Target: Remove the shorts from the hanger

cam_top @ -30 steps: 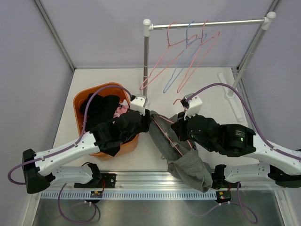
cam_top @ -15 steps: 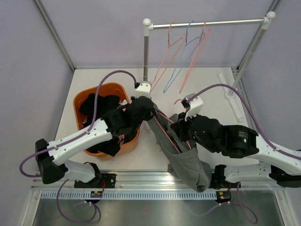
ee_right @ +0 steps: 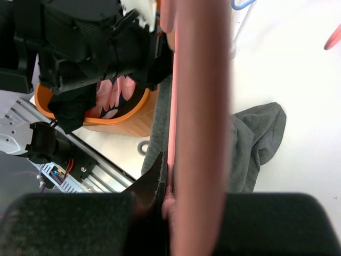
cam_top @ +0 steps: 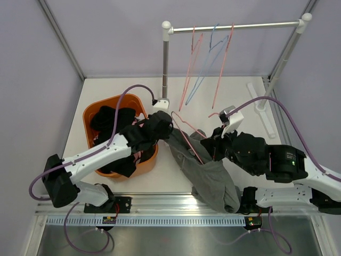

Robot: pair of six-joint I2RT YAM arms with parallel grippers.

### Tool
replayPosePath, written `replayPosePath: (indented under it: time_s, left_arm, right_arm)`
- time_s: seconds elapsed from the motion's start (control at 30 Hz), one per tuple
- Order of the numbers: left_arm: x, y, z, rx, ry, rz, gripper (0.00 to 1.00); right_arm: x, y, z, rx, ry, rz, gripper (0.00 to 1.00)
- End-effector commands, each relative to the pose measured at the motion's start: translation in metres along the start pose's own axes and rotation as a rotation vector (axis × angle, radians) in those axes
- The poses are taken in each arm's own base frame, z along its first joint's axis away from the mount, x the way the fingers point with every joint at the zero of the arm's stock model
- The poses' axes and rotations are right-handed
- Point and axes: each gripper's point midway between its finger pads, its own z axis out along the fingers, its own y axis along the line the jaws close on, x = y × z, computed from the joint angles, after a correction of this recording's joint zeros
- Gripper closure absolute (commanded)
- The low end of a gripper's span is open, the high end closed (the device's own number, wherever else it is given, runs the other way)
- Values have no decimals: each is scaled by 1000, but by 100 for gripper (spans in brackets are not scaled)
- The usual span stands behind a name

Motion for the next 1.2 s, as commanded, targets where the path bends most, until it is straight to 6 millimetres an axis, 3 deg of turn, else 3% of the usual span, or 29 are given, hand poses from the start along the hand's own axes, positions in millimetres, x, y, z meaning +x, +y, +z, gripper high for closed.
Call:
replayPosePath:
  time_s: [0.0, 0.07, 0.1, 0.17, 0.2, 0.27, 0.3, 0.37, 0.4, 0.43, 0.5, 0.57, 0.73, 0.77, 0.8, 0.9, 1.03, 1.07, 1.1, 1.13, 1.17]
  left_arm:
    - [-29, -30, -35, 226, -134, -38, 100]
    - [-28, -56, -57, 375, -165, 12, 100]
    - [-23, -78, -83, 503, -179, 89, 100]
    - [-19, -100, -112, 613, -206, 155, 100]
    - [-4, -121, -138, 710, -216, 246, 100]
    - [12, -138, -165, 795, -220, 337, 100]
    - [28, -154, -191, 887, -216, 417, 99]
    - [53, -166, -205, 939, -171, 511, 98]
    - [63, -177, -226, 1005, -164, 551, 98]
    - [77, -183, -230, 1025, -129, 596, 98]
    - [90, -193, -253, 1108, -105, 641, 98]
    - [101, -201, -264, 1148, -91, 687, 100]
    - [91, -203, -280, 1181, -134, 673, 98]
    - [79, -199, -276, 1134, -170, 649, 91]
    - [70, -195, -270, 1082, -194, 630, 91]
    - [14, -165, -245, 778, -323, 531, 100]
    - [-106, -102, -252, 400, -554, 385, 100]
    - [-157, -76, -275, 323, -636, 240, 100]
    - [-185, -58, -291, 291, -690, 170, 100]
    - [-211, -35, -306, 219, -754, 213, 100]
    - [-254, -3, -340, 228, -836, 18, 100]
  right_arm:
    - [-6, -5, -2, 33, -35, 14, 100]
    - [-8, -10, 0, 64, -51, 14, 100]
    - [-8, -13, 2, 88, -60, 12, 100]
    - [-10, -15, 5, 108, -74, 3, 100]
    - [-10, -15, 7, 117, -74, -1, 100]
    - [-11, -15, 11, 134, -81, -6, 100]
    - [-10, -15, 13, 146, -79, -13, 100]
    - [-12, -13, 17, 150, -87, -16, 100]
    - [-11, -12, 20, 154, -87, -23, 100]
    - [-12, -12, 22, 161, -92, -34, 100]
    - [-20, -13, 23, 190, -113, -43, 100]
    - [-32, -17, 22, 231, -142, -59, 100]
    - [-63, -30, 10, 318, -231, -80, 100]
    - [-67, -31, 8, 322, -238, -80, 100]
    - [-71, -31, 5, 320, -245, -76, 100]
    - [-77, -38, -9, 314, -247, -46, 100]
    - [-78, -46, -24, 286, -261, 5, 100]
    - [-77, -47, -26, 281, -259, 10, 100]
    - [-75, -47, -28, 272, -246, 17, 100]
    - [-76, -48, -31, 261, -246, 29, 100]
    - [-76, -47, -33, 250, -242, 38, 100]
